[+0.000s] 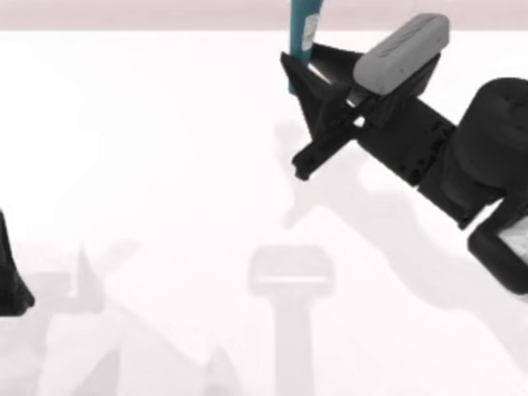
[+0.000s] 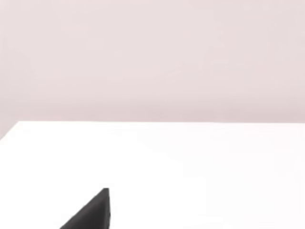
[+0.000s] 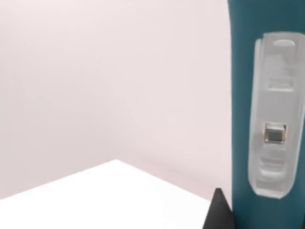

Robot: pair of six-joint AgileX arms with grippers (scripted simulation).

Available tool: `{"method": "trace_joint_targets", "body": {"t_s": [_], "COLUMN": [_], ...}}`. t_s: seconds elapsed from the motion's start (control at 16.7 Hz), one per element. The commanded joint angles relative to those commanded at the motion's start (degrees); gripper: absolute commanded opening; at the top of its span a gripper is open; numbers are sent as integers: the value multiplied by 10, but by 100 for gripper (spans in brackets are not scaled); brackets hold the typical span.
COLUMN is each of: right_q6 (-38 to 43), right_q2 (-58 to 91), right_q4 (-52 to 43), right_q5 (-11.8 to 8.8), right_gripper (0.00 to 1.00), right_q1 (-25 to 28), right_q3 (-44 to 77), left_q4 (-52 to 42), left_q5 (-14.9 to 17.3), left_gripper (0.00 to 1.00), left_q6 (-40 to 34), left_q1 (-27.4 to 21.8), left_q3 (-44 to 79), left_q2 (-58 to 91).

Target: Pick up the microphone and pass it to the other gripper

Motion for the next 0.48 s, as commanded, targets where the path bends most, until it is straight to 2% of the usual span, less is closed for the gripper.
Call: {"method": "trace_joint_targets", "body": {"t_s": [0.24, 0.36, 0.48], "right_q6": [0, 0, 0], "right_q2": [0, 0, 0], "right_q4": [0, 0, 0], "right_q5": [0, 0, 0], "right_gripper": [0, 0, 0], "right_q1": [0, 0, 0], "right_q3": [0, 0, 0], "left_q4": [4, 18, 42], "left_q5": [7, 33, 75], "left_gripper": [100, 100, 100], "left_q6": [1, 4, 10], "left_q1": [-2, -12, -26], "left_q3": [6, 31, 71], "left_q2": [7, 38, 94]}}
